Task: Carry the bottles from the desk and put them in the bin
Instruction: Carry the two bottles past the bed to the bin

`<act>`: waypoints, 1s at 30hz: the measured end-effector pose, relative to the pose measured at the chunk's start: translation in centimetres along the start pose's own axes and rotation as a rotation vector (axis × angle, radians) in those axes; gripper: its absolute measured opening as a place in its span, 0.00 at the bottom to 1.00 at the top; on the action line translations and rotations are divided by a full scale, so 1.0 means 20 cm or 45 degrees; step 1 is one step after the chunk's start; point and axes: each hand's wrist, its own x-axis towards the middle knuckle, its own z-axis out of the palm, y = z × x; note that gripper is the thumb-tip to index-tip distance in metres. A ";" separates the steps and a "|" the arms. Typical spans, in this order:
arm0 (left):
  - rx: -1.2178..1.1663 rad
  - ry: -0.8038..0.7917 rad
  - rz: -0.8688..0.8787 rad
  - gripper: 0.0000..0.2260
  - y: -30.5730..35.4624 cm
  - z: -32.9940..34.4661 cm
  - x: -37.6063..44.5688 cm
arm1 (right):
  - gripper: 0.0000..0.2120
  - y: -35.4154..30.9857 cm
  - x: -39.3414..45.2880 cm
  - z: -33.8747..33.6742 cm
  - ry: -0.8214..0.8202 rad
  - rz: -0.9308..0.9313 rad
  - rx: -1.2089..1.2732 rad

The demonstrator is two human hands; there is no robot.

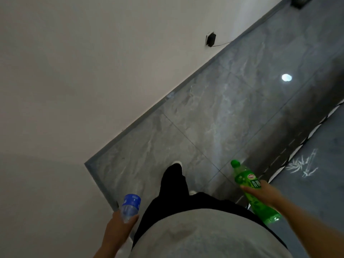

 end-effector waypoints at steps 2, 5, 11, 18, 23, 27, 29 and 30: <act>0.046 -0.025 0.094 0.17 0.16 -0.08 0.11 | 0.31 -0.04 0.03 -0.02 0.031 0.058 0.061; 0.070 -0.056 0.266 0.11 0.43 -0.22 0.29 | 0.27 -0.08 0.06 -0.04 0.021 0.140 0.161; 0.273 -0.104 0.477 0.25 1.06 -0.40 0.63 | 0.20 -0.15 0.06 -0.06 0.066 0.305 0.336; 0.411 -0.178 0.695 0.21 1.77 -0.36 0.79 | 0.20 -0.20 0.17 -0.18 0.112 0.467 0.561; 0.410 -0.168 0.704 0.12 2.10 -0.27 0.81 | 0.24 -0.29 0.38 -0.46 0.154 0.474 0.618; 0.381 -0.184 0.722 0.18 2.30 -0.22 0.81 | 0.31 -0.38 0.56 -0.74 0.184 0.462 0.613; 0.382 -0.170 0.701 0.20 2.40 -0.22 0.82 | 0.31 -0.45 0.62 -0.86 0.205 0.454 0.630; 0.366 -0.162 0.663 0.20 2.46 -0.21 0.84 | 0.31 -0.47 0.65 -0.91 0.218 0.454 0.643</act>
